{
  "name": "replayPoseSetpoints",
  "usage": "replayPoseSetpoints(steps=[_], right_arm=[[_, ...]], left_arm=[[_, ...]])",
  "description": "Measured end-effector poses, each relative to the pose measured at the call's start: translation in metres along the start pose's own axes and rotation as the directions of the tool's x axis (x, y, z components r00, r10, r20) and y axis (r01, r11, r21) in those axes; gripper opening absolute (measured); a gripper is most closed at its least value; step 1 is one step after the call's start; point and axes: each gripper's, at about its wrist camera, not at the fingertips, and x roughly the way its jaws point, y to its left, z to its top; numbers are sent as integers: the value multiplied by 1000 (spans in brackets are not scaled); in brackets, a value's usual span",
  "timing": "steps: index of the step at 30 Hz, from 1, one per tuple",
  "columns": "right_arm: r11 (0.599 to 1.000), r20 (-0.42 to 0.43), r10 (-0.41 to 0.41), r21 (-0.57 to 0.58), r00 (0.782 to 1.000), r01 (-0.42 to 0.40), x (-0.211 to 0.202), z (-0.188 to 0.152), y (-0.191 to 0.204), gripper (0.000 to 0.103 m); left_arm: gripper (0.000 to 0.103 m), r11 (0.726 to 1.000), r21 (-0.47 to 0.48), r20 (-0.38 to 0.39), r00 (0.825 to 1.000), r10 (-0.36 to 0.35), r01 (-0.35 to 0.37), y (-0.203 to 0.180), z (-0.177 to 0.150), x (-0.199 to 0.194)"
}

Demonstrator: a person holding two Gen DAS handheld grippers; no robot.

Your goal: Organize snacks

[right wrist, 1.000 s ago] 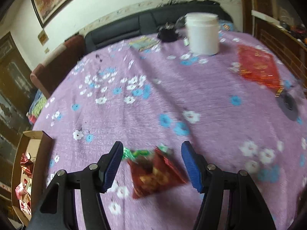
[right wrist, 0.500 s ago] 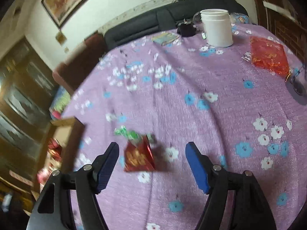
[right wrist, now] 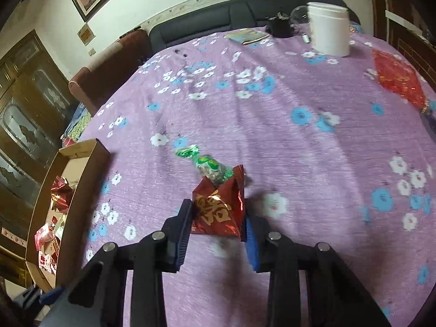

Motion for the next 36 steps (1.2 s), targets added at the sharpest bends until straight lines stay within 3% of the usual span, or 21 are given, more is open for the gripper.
replayPoseSetpoints(steps=[3,8,12,16,17,24,30,31,32,33,36], right_arm=[[1000,20,2,1,1000,-2,-14,-2,-12,29],[1000,71,14,8,997,-14,-29,-9,-34,29],[993,51,85,73,995,-89,-21,-12,-52,30],[989,53,112,91,992,-116,-21,-10,-55,50],[989,51,111,94,993,-115,-20,-10,-55,50],[985,37,123,116,992,-127,-16,-9,-59,54],[986,40,127,106,991,-131,-15,-9,-56,59],[986,43,126,107,991,-130,-15,-9,-56,59],[986,47,124,107,991,-129,-15,-9,-57,59],[986,49,122,107,991,-127,-15,-10,-57,59],[987,54,117,103,992,-122,-15,-10,-56,59]], left_arm=[[60,998,-32,-12,998,-57,57,3,17,3],[60,993,-44,-31,993,-111,110,-5,64,28],[60,981,-97,-58,983,-172,166,-9,102,58],[59,956,-197,-29,973,-229,219,-8,138,92],[59,955,-200,-25,973,-228,219,-10,144,99],[59,980,-95,-94,979,-182,173,-40,161,146],[59,986,94,-191,975,-115,135,-67,157,173],[56,982,147,-176,980,-91,117,-72,153,171],[41,980,161,-183,979,-91,121,-75,152,172],[33,978,151,-199,974,-110,142,-74,149,173],[29,982,128,-185,977,-110,135,-69,150,169]])
